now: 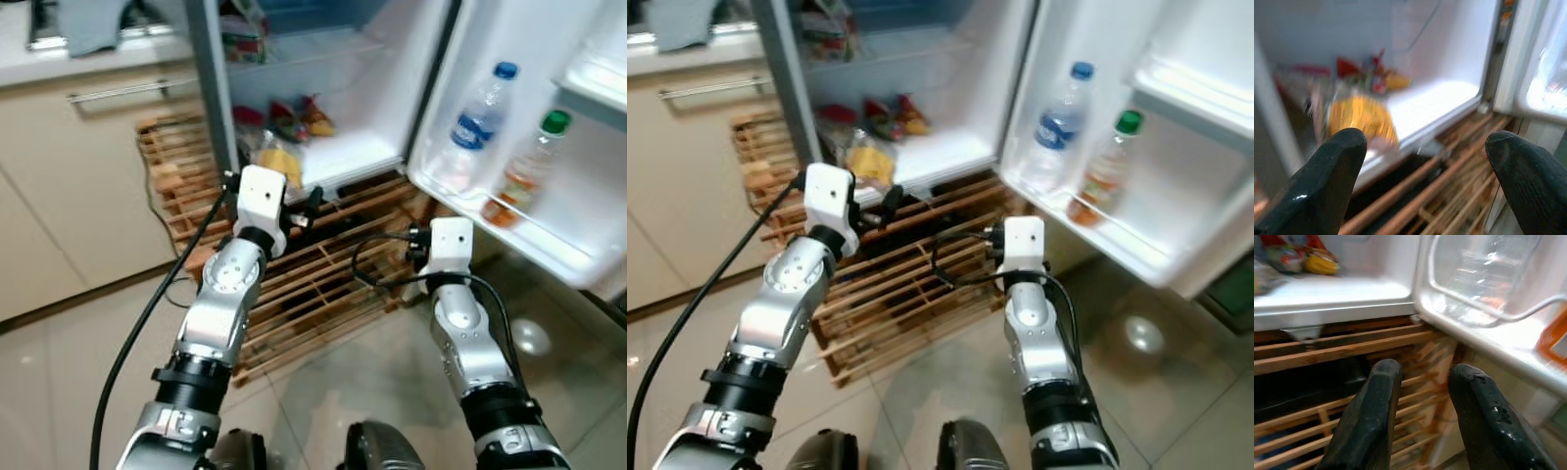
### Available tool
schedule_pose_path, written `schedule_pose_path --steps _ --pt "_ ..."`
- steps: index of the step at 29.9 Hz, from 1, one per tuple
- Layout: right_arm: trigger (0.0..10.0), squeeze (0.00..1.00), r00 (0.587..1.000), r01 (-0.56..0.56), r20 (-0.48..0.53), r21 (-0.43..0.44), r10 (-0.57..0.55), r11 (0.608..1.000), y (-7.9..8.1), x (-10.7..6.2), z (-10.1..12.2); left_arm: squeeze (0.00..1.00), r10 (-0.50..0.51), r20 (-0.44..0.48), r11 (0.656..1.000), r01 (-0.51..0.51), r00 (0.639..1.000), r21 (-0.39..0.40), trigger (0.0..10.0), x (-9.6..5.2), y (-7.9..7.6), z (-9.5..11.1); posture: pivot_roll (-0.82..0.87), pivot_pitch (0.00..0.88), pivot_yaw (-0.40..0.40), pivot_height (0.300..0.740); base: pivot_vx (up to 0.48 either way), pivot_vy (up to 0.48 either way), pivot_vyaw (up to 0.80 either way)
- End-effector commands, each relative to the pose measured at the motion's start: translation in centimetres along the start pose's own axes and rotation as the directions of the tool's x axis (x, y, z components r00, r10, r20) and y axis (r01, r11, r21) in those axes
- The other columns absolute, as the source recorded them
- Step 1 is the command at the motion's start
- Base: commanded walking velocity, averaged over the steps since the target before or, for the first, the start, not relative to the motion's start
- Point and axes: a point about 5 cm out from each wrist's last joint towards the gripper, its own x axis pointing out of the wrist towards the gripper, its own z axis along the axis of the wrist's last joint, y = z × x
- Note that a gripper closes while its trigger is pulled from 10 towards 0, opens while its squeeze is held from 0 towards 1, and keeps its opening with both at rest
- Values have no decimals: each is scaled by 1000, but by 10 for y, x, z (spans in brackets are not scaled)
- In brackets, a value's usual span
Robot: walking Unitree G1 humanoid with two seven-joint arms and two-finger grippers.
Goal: Restocking fridge
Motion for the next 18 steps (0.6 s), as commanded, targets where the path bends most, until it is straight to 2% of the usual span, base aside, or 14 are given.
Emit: schedule_pose_path --steps 1,5,6,7,12,18 --pt "10000 0 1000 -3 14 -3 3 1000 1 0 5 0 13 -16 1000 -14 1000 -19 10000 3 2 -2 -42 0 9 675 0 0 0" --pt "10000 0 1000 -9 24 -4 9 1000 1 -2 8 0 5 -11 1000 -5 1000 -14 10000 10 2 -2 -61 0 8 675 0 0 0" --pt "10000 0 1000 -15 23 -8 16 1000 1 -3 7 0 -17 18 999 18 1000 -52 10000 13 0 3 -64 0 7 675 240 0 0" --pt "10000 0 1000 -15 23 -8 16 1000 1 -3 7 0 -17 18 999 18 1000 -52 10000 13 0 3 -64 0 7 675 240 0 0" --pt "10000 0 999 -33 11 -14 33 999 2 -3 4 0 -41 92 999 42 995 -15 10000 18 -6 19 -55 0 -7 675 480 0 0" --pt "10000 0 999 -47 4 -14 47 999 4 -2 5 0 -53 109 998 54 993 -14 10000 20 -11 21 -54 0 -9 675 480 0 0"
